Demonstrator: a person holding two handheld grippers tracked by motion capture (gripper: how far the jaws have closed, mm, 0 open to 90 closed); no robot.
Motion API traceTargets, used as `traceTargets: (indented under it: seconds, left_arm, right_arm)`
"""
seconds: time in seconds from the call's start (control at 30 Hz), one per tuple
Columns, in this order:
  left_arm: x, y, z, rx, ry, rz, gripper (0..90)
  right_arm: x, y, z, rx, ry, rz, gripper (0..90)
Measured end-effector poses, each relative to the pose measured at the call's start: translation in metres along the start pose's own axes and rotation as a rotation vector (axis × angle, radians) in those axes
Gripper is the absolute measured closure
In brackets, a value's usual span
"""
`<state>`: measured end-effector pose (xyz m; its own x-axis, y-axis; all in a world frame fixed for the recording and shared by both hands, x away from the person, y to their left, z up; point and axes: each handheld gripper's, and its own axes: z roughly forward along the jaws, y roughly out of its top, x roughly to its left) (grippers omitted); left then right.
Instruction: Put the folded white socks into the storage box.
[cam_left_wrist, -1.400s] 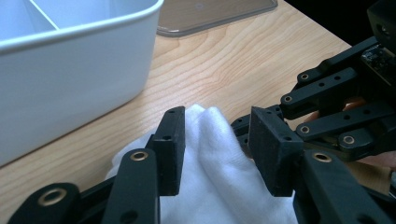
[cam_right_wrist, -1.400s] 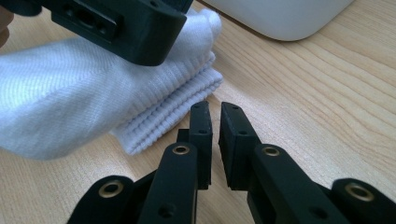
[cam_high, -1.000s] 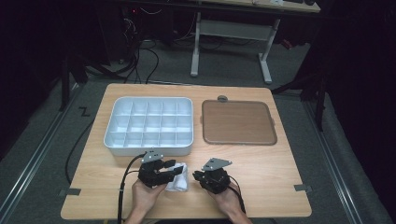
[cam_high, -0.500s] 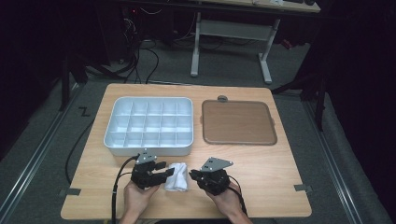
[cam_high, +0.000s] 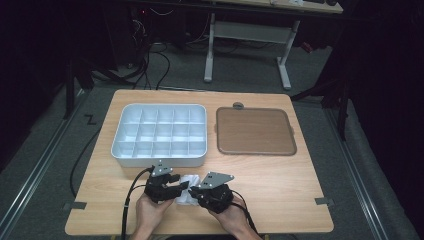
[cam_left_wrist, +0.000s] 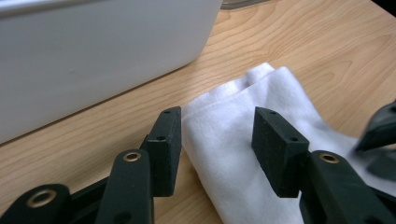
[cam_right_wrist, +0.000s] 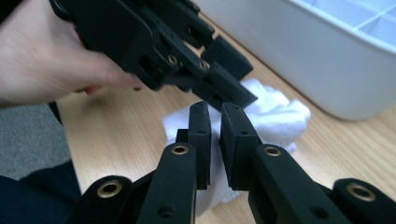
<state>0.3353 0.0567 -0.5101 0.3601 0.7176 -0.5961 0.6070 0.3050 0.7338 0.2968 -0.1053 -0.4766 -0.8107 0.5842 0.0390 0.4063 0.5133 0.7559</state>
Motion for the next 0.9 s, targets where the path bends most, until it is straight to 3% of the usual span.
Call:
traceTargets:
  seconds: [0.3, 0.53, 0.7, 0.9]
  left_arm:
    - [-0.001, -0.008, 0.008, -0.001, 0.005, 0.022, 53.3]
    - [-0.001, -0.011, 0.009, 0.0, 0.022, 0.054, 54.3]
    - [-0.003, -0.01, 0.008, -0.005, 0.029, 0.058, 54.4]
    - [-0.004, -0.01, 0.009, -0.008, 0.032, 0.06, 54.7]
  right_arm:
    - [-0.017, -0.024, 0.004, 0.057, -0.057, 0.031, 83.6]
    - [-0.023, -0.034, 0.012, 0.087, -0.064, 0.043, 83.8]
    - [-0.024, -0.03, 0.003, 0.046, -0.071, 0.059, 83.8]
    - [-0.014, -0.01, -0.008, -0.02, -0.057, 0.014, 83.6]
